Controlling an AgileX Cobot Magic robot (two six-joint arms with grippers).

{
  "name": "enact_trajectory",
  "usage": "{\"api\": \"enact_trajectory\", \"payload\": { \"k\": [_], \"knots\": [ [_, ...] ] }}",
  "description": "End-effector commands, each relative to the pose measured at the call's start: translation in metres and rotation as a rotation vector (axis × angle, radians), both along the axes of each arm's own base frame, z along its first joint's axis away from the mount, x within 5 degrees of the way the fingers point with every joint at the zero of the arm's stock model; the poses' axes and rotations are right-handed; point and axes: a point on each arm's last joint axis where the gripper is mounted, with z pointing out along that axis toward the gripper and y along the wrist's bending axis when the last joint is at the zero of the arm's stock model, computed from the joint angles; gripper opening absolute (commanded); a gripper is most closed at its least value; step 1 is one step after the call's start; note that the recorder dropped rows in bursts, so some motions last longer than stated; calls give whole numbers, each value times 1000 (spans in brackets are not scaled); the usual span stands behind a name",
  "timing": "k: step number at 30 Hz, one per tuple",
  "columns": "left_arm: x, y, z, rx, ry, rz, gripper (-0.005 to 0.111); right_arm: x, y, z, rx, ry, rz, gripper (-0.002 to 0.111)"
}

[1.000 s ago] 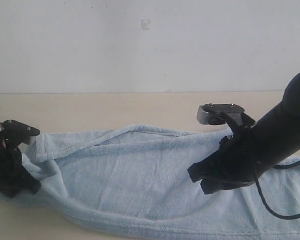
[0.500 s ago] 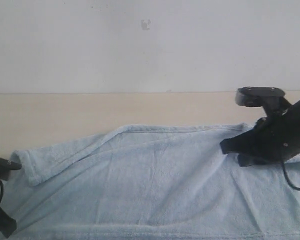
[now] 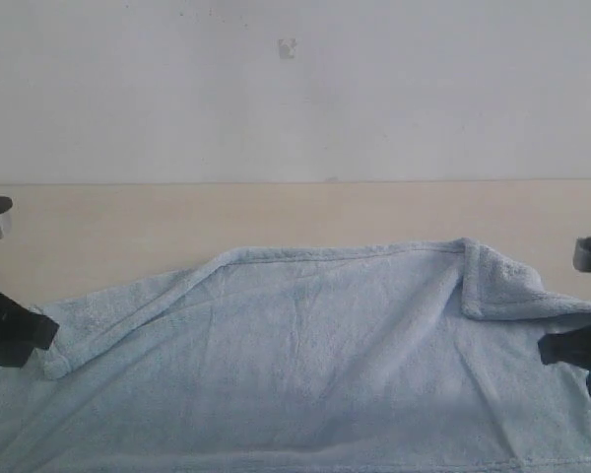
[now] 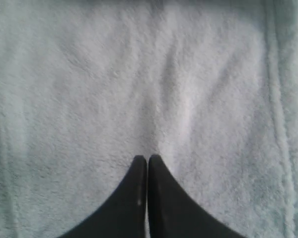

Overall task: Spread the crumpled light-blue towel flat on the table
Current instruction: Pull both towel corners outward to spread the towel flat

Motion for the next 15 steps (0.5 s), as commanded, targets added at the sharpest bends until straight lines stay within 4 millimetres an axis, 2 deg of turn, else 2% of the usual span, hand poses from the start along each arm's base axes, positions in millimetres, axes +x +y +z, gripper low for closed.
{"api": "enact_trajectory", "payload": {
  "k": [1, 5, 9, 15],
  "knots": [
    [5, -2, -1, -31, -50, 17, 4, -9, -8, -4, -71, 25, -17, 0],
    [12, -3, -19, -25, 0, 24, 4, -18, -12, -6, -132, 135, 41, 0],
    [16, -4, -34, -28, 65, 30, 4, -23, -16, -7, -163, 194, 6, 0],
    [19, -5, -34, -29, 70, 4, 4, -29, -14, -16, -147, 200, 2, 0]
  ]
}}
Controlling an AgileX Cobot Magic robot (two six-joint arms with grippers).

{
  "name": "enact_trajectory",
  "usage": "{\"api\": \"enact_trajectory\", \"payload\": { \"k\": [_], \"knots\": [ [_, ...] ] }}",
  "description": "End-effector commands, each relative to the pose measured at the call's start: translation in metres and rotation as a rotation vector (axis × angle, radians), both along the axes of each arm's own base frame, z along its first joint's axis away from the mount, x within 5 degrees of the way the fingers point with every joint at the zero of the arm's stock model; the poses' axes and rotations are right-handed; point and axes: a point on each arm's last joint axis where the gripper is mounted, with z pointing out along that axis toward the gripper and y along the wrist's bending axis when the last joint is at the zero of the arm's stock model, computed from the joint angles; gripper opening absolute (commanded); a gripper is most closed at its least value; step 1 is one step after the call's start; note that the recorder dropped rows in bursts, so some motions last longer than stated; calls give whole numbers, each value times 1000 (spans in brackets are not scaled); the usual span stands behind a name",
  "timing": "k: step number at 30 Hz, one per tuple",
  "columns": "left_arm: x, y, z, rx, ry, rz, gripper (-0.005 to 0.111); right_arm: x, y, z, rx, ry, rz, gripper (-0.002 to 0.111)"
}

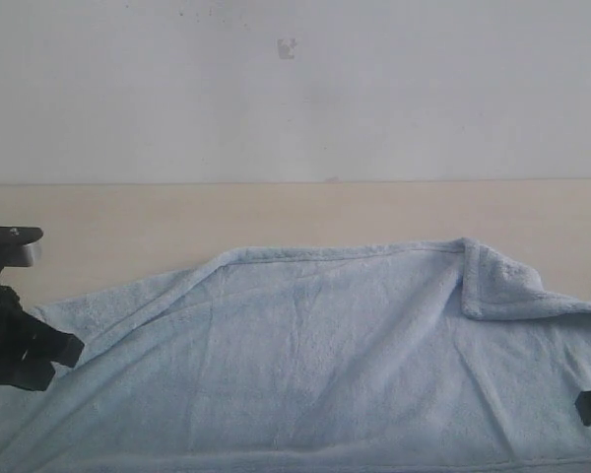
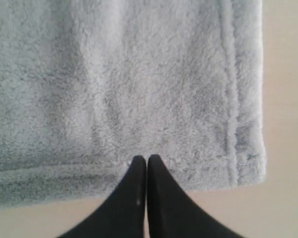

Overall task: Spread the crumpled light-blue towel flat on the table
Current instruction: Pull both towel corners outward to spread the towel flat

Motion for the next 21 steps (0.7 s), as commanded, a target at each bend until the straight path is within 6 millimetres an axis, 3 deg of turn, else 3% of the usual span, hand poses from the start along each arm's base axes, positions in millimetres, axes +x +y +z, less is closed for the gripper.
{"api": "enact_trajectory", "payload": {
  "k": [1, 12, 21],
  "knots": [
    [3, -1, 2, -6, -14, -15, 4, -3, 0, -7, 19, -1, -10, 0],
    [6, -1, 3, 8, -56, -46, 4, -15, -1, -25, 4, 218, -10, 0],
    [14, 0, 6, 17, -147, -28, 4, -19, -14, -23, -137, 260, -64, 0]
  ]
}}
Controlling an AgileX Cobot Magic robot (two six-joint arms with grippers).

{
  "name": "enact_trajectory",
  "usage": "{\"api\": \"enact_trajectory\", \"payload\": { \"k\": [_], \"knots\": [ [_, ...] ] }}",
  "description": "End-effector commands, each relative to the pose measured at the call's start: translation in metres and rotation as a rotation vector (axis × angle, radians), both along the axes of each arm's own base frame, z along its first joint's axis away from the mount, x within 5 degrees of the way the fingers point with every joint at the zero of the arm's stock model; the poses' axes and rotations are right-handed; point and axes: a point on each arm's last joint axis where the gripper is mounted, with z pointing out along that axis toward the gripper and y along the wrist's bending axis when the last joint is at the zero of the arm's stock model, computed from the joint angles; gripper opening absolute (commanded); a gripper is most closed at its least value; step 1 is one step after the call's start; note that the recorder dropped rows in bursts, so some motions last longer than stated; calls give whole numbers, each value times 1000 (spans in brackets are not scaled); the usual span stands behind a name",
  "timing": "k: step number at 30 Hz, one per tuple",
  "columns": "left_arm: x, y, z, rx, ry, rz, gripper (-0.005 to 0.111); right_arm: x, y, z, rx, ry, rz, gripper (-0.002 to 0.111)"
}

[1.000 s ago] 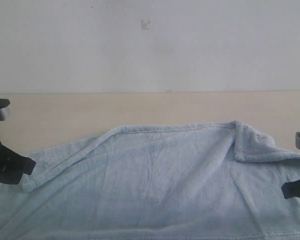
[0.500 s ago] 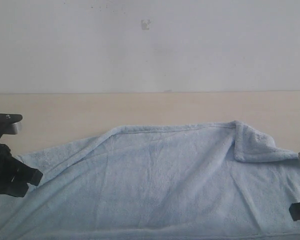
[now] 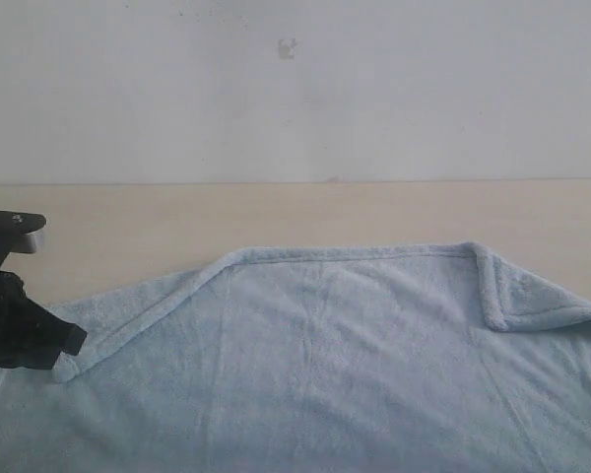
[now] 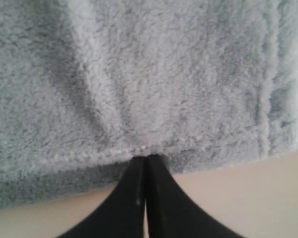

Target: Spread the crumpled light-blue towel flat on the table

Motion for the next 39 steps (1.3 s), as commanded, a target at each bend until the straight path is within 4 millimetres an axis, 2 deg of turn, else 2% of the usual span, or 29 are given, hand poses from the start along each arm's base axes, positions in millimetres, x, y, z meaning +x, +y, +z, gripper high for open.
{"api": "enact_trajectory", "payload": {
  "k": [1, 5, 9, 13, 16, 18, 21, 24, 26, 31, 35, 39],
  "knots": [
    [8, 0, 3, 0, -82, 16, 4, -4, -4, -2, -32, 28, -10, 0],
    [15, 1, 7, -15, -163, 53, 4, 21, 1, 23, 27, -158, -53, 0],
    [24, 1, 14, -40, -248, 102, 4, 36, 9, 52, 121, -428, -114, 0],
    [32, 1, 18, -39, -296, 113, 4, 48, 15, 63, 197, -592, -89, 0],
    [36, -1, 14, -74, -276, 153, 4, 58, 24, 58, 229, -645, 10, 0],
    [40, -4, 12, -86, -248, 152, 4, 65, 38, 53, 262, -646, 71, 2],
    [44, -14, 11, -98, -198, 111, 4, 80, 61, 49, 276, -627, 228, 18],
    [46, -30, 8, -142, -132, 90, 4, 98, 79, 47, 278, -632, 334, 40],
    [45, -44, 9, -173, -99, 44, 4, 110, 81, 44, 276, -646, 331, 44],
    [42, -73, 20, -266, -79, -86, 4, 126, 78, 26, 272, -614, 295, 44],
    [37, -85, 23, -325, -73, -171, 4, 130, 74, 4, 267, -564, 281, 44],
    [35, -89, 24, -348, -72, -214, 4, 132, 66, 0, 257, -565, 254, 44]
  ]
}}
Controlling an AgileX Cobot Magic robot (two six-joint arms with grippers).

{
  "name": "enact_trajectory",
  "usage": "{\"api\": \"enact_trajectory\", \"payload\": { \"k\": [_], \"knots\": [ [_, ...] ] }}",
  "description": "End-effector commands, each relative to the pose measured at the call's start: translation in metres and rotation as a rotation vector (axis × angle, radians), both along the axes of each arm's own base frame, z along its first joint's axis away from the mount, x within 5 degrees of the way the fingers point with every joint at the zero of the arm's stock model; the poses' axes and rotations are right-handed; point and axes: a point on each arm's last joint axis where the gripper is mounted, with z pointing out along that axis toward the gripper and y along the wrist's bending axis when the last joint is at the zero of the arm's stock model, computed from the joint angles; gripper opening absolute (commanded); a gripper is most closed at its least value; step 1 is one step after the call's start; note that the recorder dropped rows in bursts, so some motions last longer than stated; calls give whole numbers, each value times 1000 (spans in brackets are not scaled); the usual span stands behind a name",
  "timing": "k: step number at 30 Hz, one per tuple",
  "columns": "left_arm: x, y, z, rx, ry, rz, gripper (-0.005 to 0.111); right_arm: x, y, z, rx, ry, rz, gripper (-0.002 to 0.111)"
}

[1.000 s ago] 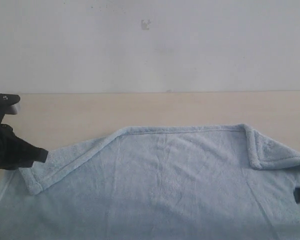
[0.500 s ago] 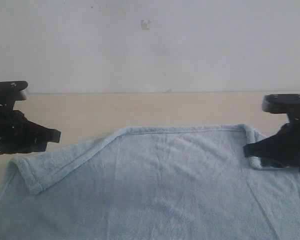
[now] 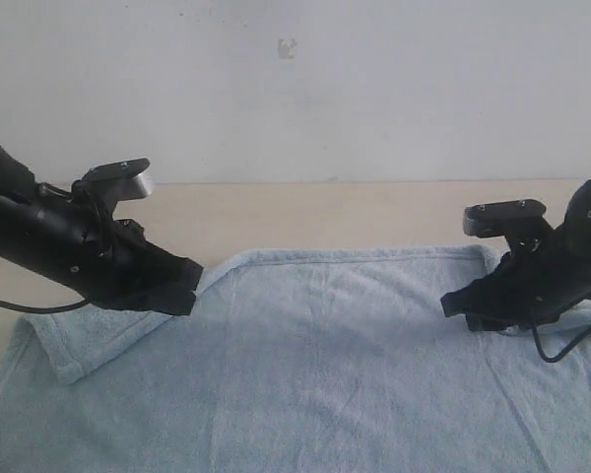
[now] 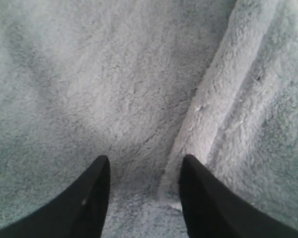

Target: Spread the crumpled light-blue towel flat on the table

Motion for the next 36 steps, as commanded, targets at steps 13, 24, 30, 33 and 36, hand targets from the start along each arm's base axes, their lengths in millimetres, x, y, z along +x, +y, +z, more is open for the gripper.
{"api": "enact_trajectory", "payload": {
  "k": [13, 24, 30, 33, 36],
  "knots": [
    [-1, -6, 4, -24, -25, -55, 4, 4, -31, -9, -3, 17, -92, 24],
    [-1, -6, 4, -23, -28, -53, 4, 7, -40, 49, -42, -206, -68, 0],
    [-1, -6, 4, -24, -25, -55, 4, 6, -79, 54, -63, -245, -181, 0],
    [-1, -6, 4, -23, -26, -56, 4, 6, -101, 52, -37, -257, -302, 0],
    [-1, -6, 4, -23, -26, -56, 4, 6, -117, 47, -2, -259, -416, 6]
  ]
}}
